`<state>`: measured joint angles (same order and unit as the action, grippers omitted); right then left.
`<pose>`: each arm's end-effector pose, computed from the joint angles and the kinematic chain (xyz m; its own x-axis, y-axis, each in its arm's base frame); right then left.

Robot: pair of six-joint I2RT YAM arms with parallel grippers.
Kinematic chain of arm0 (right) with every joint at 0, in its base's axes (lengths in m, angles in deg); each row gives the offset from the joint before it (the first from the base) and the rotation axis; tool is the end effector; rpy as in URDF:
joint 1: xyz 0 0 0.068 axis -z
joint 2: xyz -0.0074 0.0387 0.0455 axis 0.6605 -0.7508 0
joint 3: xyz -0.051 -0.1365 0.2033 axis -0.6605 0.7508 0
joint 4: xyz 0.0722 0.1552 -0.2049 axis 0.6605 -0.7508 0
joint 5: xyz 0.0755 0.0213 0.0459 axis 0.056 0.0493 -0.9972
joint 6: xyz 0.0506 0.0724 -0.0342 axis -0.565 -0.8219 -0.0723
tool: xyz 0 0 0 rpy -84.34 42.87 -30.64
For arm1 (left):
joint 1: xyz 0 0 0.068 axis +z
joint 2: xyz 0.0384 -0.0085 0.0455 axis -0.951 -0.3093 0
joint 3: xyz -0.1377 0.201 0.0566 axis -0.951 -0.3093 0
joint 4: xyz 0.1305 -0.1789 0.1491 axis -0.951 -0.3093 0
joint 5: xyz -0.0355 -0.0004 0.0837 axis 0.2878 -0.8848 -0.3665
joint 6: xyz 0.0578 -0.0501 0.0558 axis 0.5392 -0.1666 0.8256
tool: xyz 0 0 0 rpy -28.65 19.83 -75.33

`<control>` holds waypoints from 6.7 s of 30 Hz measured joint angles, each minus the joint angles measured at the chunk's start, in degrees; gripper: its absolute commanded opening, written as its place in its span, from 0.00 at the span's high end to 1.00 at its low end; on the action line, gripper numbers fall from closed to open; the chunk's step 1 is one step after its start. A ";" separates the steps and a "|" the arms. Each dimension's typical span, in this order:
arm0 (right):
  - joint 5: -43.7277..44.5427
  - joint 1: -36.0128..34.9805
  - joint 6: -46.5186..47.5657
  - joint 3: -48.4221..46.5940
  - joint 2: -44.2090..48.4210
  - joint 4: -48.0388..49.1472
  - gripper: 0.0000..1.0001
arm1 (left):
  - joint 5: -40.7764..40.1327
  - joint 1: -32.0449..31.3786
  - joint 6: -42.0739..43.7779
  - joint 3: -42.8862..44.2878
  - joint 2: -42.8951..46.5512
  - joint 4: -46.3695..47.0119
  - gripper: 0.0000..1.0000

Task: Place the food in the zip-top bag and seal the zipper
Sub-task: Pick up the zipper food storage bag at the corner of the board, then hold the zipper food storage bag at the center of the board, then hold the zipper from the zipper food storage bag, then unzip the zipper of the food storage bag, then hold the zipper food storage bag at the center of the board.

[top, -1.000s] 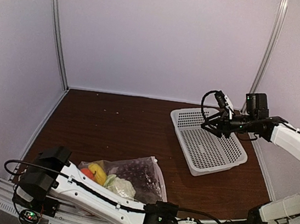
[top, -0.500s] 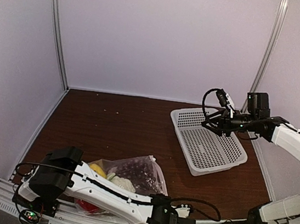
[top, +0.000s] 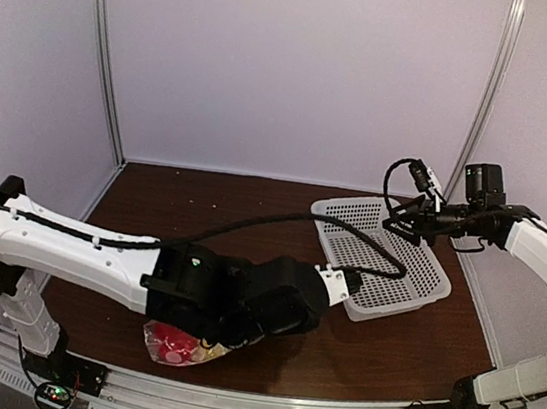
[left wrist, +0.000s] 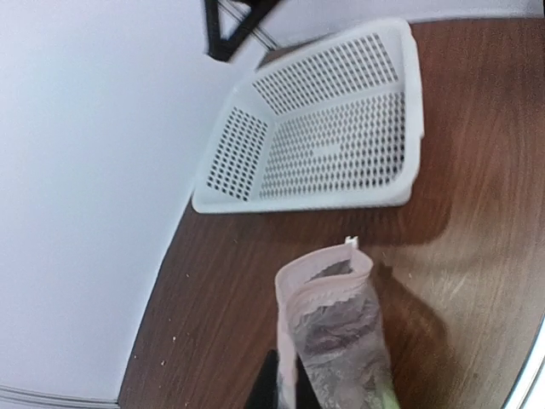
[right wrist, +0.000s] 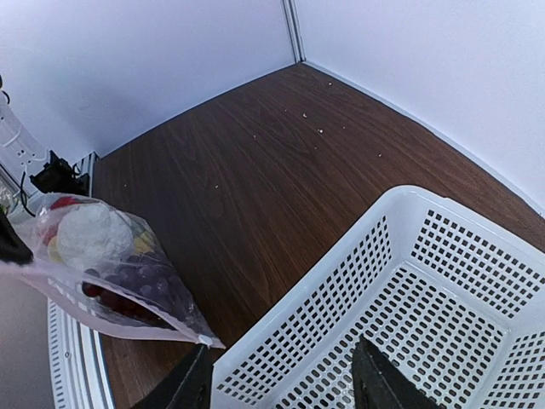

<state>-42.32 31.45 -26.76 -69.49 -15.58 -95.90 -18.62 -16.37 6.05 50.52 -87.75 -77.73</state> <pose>0.2879 0.1228 0.2756 -0.3245 -0.2409 -0.9147 -0.9011 0.3728 0.2215 0.0736 -0.4151 0.2440 0.0088 0.7464 -0.6654 0.6793 0.4839 0.5518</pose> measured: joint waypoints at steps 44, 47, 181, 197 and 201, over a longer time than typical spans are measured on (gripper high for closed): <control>-9.20 -18.60 16.98 0.74 -13.62 -9.31 0.63 | 17.75 4.37 6.19 -37.20 36.81 38.60 1.00; -9.64 -18.60 17.22 0.74 -13.62 -9.42 0.83 | 17.35 4.37 6.21 -37.55 37.11 38.82 1.00; 8.74 -11.19 16.48 -24.79 -6.99 -35.50 1.00 | 52.00 27.93 -8.48 -33.11 38.49 22.18 0.93; 9.55 -9.94 15.17 -23.63 -6.99 -33.94 1.00 | 55.41 28.17 -14.60 -41.59 38.25 28.20 0.59; 9.55 -9.94 15.04 -23.63 -6.99 -33.86 1.00 | 59.91 28.15 -15.23 -41.68 37.83 32.39 0.58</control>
<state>-32.77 21.50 -11.73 -93.11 -22.57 -129.75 41.29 11.78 -9.18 8.84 -49.91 -45.34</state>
